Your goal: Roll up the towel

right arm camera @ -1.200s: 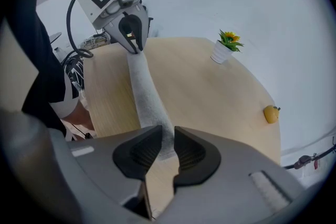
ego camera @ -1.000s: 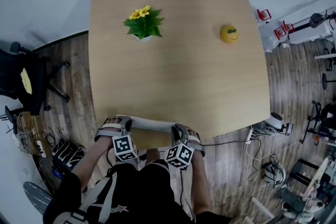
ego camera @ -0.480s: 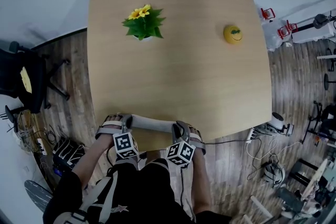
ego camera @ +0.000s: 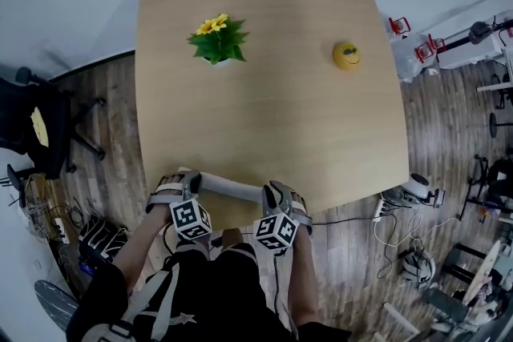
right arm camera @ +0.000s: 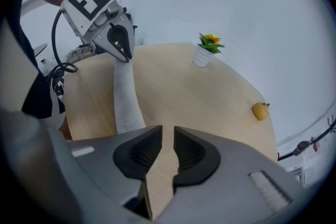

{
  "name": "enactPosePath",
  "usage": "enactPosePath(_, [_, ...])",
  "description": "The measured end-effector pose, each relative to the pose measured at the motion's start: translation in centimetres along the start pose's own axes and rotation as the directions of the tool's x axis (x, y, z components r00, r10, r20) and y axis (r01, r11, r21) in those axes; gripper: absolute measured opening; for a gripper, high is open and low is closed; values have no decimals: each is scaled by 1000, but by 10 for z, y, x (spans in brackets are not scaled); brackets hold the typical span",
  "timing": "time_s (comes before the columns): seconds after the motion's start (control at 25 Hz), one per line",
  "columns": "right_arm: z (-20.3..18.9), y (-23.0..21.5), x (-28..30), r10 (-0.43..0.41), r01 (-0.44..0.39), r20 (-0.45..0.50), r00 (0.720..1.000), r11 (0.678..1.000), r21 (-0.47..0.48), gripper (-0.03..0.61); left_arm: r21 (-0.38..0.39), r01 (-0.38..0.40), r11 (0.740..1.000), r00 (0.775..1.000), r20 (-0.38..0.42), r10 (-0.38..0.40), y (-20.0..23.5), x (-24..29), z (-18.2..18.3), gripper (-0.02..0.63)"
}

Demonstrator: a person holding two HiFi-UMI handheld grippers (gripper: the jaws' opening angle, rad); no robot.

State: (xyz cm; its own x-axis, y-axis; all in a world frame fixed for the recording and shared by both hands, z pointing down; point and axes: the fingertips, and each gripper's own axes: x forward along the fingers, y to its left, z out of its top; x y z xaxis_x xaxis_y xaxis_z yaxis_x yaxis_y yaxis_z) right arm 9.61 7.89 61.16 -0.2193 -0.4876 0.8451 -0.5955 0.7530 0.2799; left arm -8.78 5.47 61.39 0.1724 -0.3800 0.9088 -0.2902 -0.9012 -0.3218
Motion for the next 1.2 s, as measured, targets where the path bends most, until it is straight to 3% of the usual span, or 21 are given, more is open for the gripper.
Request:
enactPosePath(0.2, [19,-14,-22,-78,73,64,995,995,69,72,-43,-66,997,997,35,67,14,-21,5,35])
enactPosePath(0.68, [32,-11,-66,-177,166,127,976,982,94,71,-75,-188,979,978,77,194,28,-54,16,11])
enactPosePath(1.0, [34,-8,-93,-236,220,156,959,969,110,54,-111,-197,974,965,153,212,23,-84,27,11])
enactPosePath(1.08, [35,-9,-103,-268,250,169,949,961,119,12,-138,-193,972,959,181,216,22,-94,29,11])
enactPosePath(1.2, [39,-9,-117,-298,269,198,934,950,160,6,-190,-192,963,945,230,234,25,-111,34,11])
